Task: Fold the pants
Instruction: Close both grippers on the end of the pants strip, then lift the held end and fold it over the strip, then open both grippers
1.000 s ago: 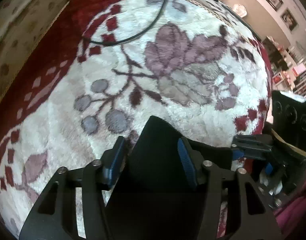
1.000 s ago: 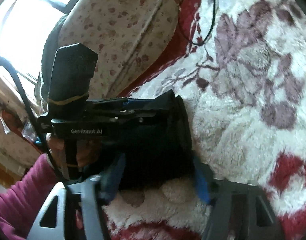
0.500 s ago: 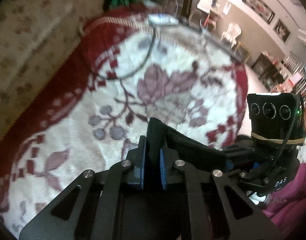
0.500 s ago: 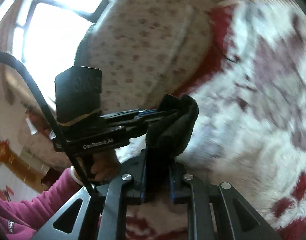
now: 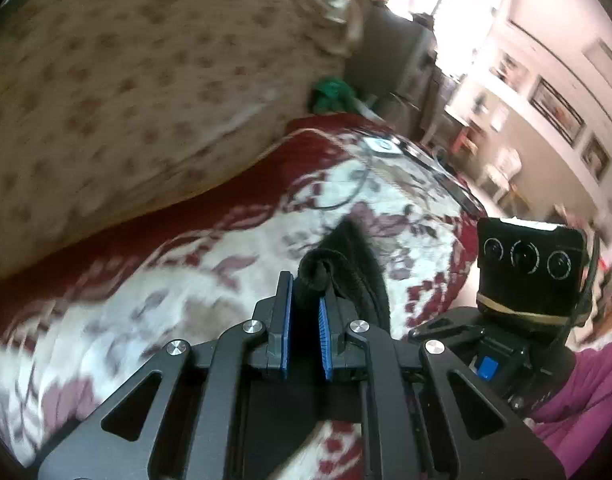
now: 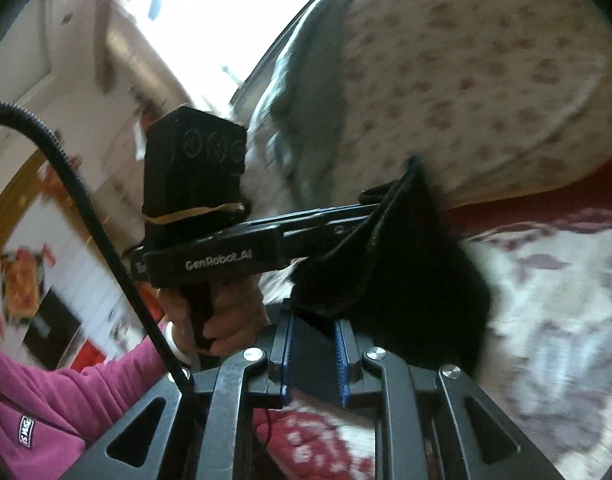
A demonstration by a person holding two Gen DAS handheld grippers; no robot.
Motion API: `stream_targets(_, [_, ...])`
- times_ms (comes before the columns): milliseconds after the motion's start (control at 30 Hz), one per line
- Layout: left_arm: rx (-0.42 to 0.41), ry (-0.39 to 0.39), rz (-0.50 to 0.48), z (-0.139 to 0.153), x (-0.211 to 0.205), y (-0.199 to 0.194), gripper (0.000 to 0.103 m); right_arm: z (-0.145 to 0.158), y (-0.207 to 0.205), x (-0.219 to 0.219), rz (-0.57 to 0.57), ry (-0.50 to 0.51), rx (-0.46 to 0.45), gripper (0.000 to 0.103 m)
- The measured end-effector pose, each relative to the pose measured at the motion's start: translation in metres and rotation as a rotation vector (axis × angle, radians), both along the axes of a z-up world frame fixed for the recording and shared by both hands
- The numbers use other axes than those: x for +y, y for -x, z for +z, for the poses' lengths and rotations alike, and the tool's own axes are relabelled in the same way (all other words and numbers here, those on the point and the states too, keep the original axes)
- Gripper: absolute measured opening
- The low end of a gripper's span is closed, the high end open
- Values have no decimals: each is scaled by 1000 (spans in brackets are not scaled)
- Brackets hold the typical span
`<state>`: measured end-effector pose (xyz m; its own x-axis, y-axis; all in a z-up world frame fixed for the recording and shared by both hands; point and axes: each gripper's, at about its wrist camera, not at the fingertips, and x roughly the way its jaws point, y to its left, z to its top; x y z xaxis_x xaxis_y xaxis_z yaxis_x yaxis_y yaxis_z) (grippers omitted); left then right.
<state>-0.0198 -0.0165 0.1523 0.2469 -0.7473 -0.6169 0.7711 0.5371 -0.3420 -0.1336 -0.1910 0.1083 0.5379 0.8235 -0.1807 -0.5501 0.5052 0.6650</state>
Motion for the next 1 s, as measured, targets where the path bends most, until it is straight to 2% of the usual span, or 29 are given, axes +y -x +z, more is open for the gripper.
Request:
stream_targets(67, [24, 4, 56, -11, 28, 2, 11, -1, -10, 33, 86, 22, -4, 14])
stream_targets(200, [103, 18, 171, -46, 76, 3, 11, -15, -29, 90, 179, 102, 18, 14])
stream_targets(333, [201, 24, 271, -87, 114, 0, 11, -29, -37, 107, 223, 60, 60, 14])
stream_targets(433, [247, 10, 319, -112, 127, 3, 10, -34, -36, 88, 174, 27, 87, 18])
stream_targets(533, [276, 26, 354, -121, 138, 8, 13, -39, -32, 48, 54, 7, 119, 38])
stream_targets(567, [275, 31, 366, -122, 142, 10, 26, -42, -31, 34, 2, 17, 124, 43])
stream_targets(600, [270, 33, 385, -121, 144, 12, 34, -46, -34, 22, -50, 35, 137, 44])
stream_targets(633, [269, 37, 404, -119, 147, 15, 48, -48, -41, 13, -85, 45, 156, 44])
stream_targets(667, [275, 51, 413, -119, 152, 17, 56, -55, -46, 1, -119, 41, 186, 44])
stream_targets(767, [291, 73, 451, -115, 155, 23, 64, -68, -55, -15, -166, 27, 232, 44])
stream_targets(933, [284, 35, 458, -114, 142, 27, 64, -87, -64, -22, -204, 54, 298, 47])
stream_targets(1000, [306, 56, 452, -114, 143, 29, 64, -90, -64, -24, -207, 54, 312, 47])
